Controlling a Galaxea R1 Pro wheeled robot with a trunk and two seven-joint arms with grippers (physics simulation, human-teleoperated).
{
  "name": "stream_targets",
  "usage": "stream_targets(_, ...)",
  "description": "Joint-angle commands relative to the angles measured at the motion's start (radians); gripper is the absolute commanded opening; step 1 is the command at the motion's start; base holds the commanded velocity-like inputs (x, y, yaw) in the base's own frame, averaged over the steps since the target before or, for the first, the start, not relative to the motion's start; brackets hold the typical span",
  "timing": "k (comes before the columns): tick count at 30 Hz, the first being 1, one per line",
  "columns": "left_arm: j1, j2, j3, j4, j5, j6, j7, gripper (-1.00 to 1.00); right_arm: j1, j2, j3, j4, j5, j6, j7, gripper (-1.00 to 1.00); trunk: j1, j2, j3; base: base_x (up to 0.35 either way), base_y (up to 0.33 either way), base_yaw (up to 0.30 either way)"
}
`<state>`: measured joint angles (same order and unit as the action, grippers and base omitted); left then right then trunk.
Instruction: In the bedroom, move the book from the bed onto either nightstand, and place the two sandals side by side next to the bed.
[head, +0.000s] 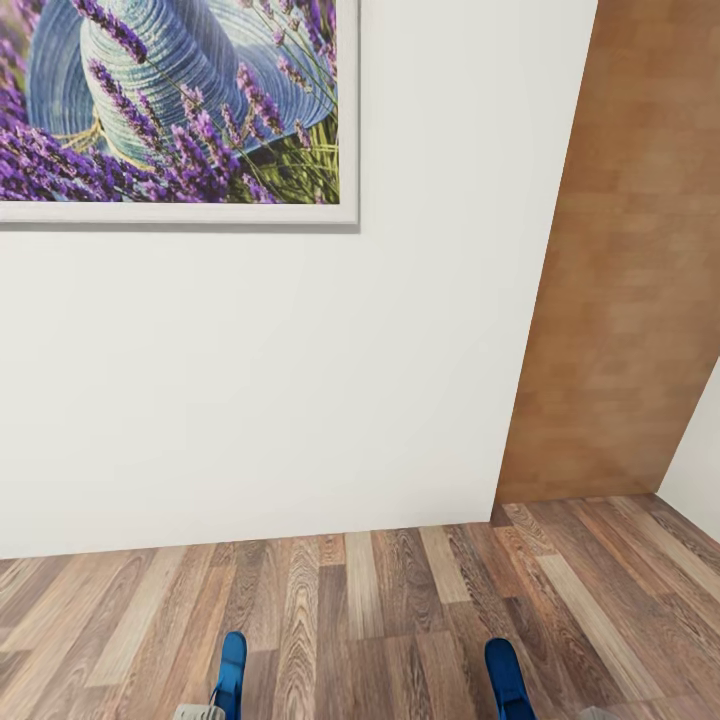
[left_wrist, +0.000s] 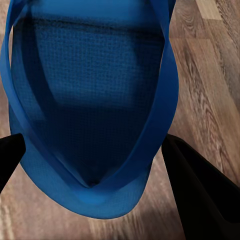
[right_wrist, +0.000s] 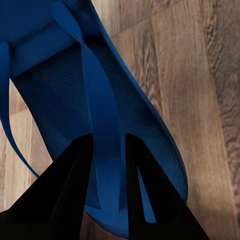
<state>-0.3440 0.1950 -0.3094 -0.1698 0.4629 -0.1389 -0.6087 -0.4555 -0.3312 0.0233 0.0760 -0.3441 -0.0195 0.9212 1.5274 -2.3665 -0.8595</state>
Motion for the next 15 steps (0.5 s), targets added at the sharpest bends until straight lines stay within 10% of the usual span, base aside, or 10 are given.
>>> stream_targets(1,-0.001,0.001,-0.008,0.001,0.005,-0.007,-0.002,-1.00,-0.002,0.000,0.003,0.004,-0.007,0.000,0.006,-1.00,0.000,0.000,-0.001,0.000,0.000,0.000)
stream_targets(15,-0.001,0.001,-0.008,0.001,0.005,-0.004,-0.005,-1.00,-0.002,0.000,0.003,0.002,-0.006,0.000,0.000,-1.00,0.000,0.000,0.000,0.000,0.000,0.214)
